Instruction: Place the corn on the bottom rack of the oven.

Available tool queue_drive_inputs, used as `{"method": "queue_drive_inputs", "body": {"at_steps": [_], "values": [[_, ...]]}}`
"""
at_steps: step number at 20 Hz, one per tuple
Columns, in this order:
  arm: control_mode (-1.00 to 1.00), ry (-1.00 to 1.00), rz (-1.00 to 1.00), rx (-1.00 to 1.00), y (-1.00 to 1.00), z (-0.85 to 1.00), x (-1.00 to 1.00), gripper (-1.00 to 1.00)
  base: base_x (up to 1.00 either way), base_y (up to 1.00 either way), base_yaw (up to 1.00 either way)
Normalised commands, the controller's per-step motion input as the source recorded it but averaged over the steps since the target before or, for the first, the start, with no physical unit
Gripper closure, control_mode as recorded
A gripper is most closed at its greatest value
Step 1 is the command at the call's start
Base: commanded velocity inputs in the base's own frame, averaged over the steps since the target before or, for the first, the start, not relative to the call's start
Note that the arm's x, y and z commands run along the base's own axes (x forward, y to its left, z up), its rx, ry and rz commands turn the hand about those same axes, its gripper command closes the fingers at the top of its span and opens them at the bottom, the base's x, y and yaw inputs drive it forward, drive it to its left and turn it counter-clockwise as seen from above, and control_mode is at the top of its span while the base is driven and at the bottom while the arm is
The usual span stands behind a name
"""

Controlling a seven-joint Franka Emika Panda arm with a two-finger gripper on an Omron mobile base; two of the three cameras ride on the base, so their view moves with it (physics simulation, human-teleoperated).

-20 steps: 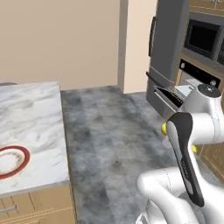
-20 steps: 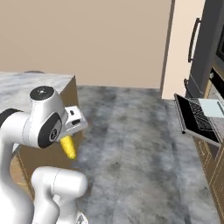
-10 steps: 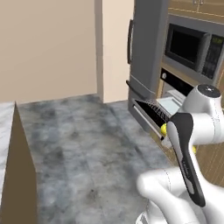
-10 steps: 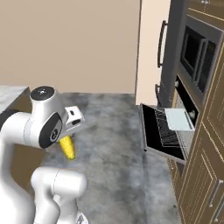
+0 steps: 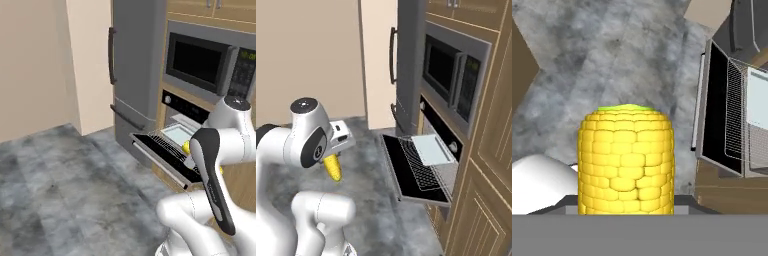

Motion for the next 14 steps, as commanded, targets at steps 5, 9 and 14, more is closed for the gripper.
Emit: {"method": "queue_drive_inputs", "body": {"at_steps": [5,9,14], "values": [[1.00,0.00,0.00,0.00,0.00,0.00,0.00,1.00,0.95,0.81,-0.56],[1.00,0.00,0.00,0.00,0.00,0.00,0.00,1.00,0.89,0.93,-0.54],[1.00,0.00,0.00,0.00,0.00,0.00,0.00,1.00,0.78,0.96,-0.56]]}}
